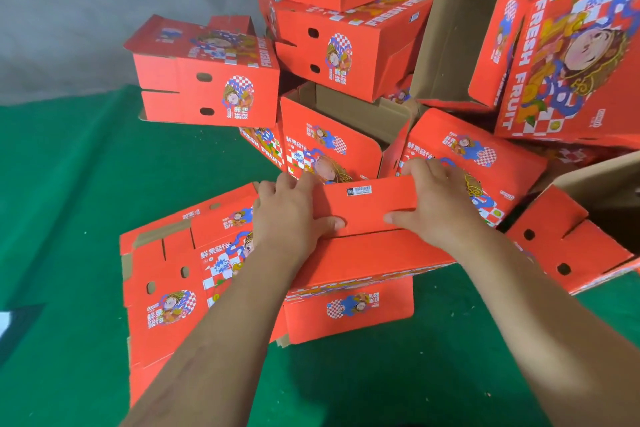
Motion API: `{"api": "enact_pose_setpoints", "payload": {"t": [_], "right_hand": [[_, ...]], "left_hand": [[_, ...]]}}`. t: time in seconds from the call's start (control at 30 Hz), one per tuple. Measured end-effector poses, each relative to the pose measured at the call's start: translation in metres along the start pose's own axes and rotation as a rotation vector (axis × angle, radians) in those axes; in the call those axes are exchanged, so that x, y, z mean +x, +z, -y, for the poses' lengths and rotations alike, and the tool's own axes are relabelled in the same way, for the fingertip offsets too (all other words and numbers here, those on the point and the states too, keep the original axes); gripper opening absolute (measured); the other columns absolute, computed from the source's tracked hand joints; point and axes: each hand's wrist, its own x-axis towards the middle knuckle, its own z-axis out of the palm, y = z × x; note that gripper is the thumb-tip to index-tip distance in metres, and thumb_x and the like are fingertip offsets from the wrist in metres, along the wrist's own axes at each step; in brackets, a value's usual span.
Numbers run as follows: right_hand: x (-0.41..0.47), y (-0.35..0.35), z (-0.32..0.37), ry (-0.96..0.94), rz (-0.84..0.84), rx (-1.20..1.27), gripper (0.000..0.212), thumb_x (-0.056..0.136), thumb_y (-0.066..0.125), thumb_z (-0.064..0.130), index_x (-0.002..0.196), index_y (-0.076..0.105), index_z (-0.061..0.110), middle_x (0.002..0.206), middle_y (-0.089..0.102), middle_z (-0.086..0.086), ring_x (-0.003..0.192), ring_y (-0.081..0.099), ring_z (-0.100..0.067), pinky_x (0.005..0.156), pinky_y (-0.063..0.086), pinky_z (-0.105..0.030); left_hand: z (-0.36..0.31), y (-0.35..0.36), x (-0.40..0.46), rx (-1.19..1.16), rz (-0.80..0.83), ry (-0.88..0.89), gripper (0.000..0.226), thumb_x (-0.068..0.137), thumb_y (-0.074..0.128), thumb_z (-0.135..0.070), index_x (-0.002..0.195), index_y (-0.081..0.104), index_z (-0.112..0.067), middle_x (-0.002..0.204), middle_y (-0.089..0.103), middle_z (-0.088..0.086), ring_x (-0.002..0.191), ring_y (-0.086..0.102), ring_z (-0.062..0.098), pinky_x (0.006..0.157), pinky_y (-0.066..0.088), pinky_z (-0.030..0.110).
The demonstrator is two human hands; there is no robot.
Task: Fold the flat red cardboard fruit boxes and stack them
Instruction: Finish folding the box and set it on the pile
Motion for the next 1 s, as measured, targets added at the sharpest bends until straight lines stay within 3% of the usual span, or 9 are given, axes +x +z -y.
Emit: {"api": "enact_pose_setpoints", "payload": {"t": [0.17, 0.27, 0.37, 0.47, 0.57, 0.67, 0.73, 0.83, 1.0], "right_hand": [[-0.006, 0.019, 0.000, 0.016, -0.068, -0.033, 0.078, 0.073, 0.082, 0.059, 0.135, 0.041, 0.034, 0.136, 0.038, 0.009, 0.127, 0.029, -0.032, 0.095, 0.048, -0.055], [-0.014, 0.018, -0.008, 0.020, -0.007, 0.050, 0.082, 0.074, 0.062, 0.080, 0.143, 0.036, 0.044, 0.147, 0.028, 0.014, 0.140, 0.026, -0.029, 0.100, 0.046, -0.051], [-0.019, 0.013, -0.008, 0.170, 0.030, 0.191, 0.085, 0.073, 0.039, 0.093, 0.147, 0.031, 0.052, 0.162, 0.015, 0.011, 0.148, 0.032, -0.028, 0.114, 0.036, -0.048], [-0.018, -0.001, -0.012, 0.445, 0.037, 0.542, 0.107, 0.068, 0.033, 0.096, 0.158, 0.028, 0.037, 0.167, 0.023, -0.001, 0.150, 0.033, -0.027, 0.118, 0.030, -0.047], [-0.024, -0.022, -0.012, 0.748, 0.170, 0.811, 0.102, 0.073, 0.046, 0.091, 0.153, 0.042, 0.029, 0.156, 0.045, -0.002, 0.142, 0.043, -0.028, 0.118, 0.031, -0.049], [-0.041, -0.027, -0.012, 0.751, 0.199, 0.796, 0.045, 0.077, 0.066, 0.058, 0.108, 0.063, 0.025, 0.110, 0.063, -0.001, 0.098, 0.058, -0.023, 0.089, 0.041, -0.040], [-0.048, -0.032, -0.013, 0.714, 0.209, 0.920, 0.036, 0.077, 0.066, 0.042, 0.105, 0.070, 0.019, 0.094, 0.069, -0.005, 0.086, 0.063, -0.027, 0.084, 0.048, -0.039], [-0.054, -0.044, -0.012, 0.688, 0.192, 1.215, 0.032, 0.086, 0.072, 0.043, 0.108, 0.072, 0.020, 0.106, 0.073, -0.009, 0.089, 0.069, -0.028, 0.099, 0.052, -0.044], [-0.074, -0.051, -0.030, 0.497, 0.065, 0.785, 0.022, 0.088, 0.078, 0.033, 0.106, 0.066, 0.031, 0.117, 0.069, -0.007, 0.093, 0.071, -0.022, 0.077, 0.059, -0.042]], "left_hand": [[0.008, 0.004, -0.002, -0.030, -0.066, 0.029, 0.067, 0.081, 0.072, -0.069, 0.131, 0.059, -0.027, 0.118, 0.057, 0.005, 0.110, 0.047, 0.033, 0.097, 0.041, 0.042], [0.012, 0.007, -0.008, -0.583, -0.170, 0.009, 0.045, 0.091, 0.065, -0.055, 0.126, 0.066, -0.025, 0.117, 0.061, -0.003, 0.111, 0.054, 0.021, 0.106, 0.041, 0.041], [0.013, 0.012, -0.017, -1.025, -0.226, -0.280, 0.057, 0.089, 0.058, -0.057, 0.136, 0.060, -0.023, 0.133, 0.058, -0.001, 0.126, 0.053, 0.014, 0.114, 0.039, 0.037], [0.023, 0.017, -0.032, -1.464, 0.224, -0.680, 0.085, 0.081, 0.045, -0.086, 0.140, 0.063, -0.028, 0.143, 0.062, 0.007, 0.134, 0.058, 0.028, 0.117, 0.040, 0.051], [0.028, 0.016, -0.055, -1.570, 0.561, -0.803, 0.093, 0.076, 0.038, -0.095, 0.122, 0.077, -0.025, 0.123, 0.074, 0.014, 0.115, 0.070, 0.035, 0.111, 0.047, 0.054], [0.031, 0.011, -0.066, -1.664, 0.529, -0.744, 0.067, 0.070, 0.053, -0.074, 0.103, 0.077, -0.021, 0.116, 0.075, 0.012, 0.098, 0.072, 0.031, 0.099, 0.052, 0.044], [0.034, 0.008, -0.075, -1.723, 0.456, -0.686, 0.057, 0.068, 0.055, -0.054, 0.109, 0.074, -0.019, 0.112, 0.073, 0.011, 0.093, 0.069, 0.029, 0.092, 0.052, 0.040], [0.039, 0.015, -0.095, -1.716, 0.394, -0.624, 0.067, 0.074, 0.053, -0.036, 0.134, 0.065, -0.009, 0.118, 0.071, 0.016, 0.098, 0.064, 0.030, 0.084, 0.049, 0.038], [0.033, 0.026, -0.118, -1.744, 0.177, -0.434, 0.082, 0.056, 0.066, -0.013, 0.135, 0.044, -0.019, 0.124, 0.072, 0.015, 0.108, 0.066, 0.033, 0.091, 0.048, 0.051]]}}
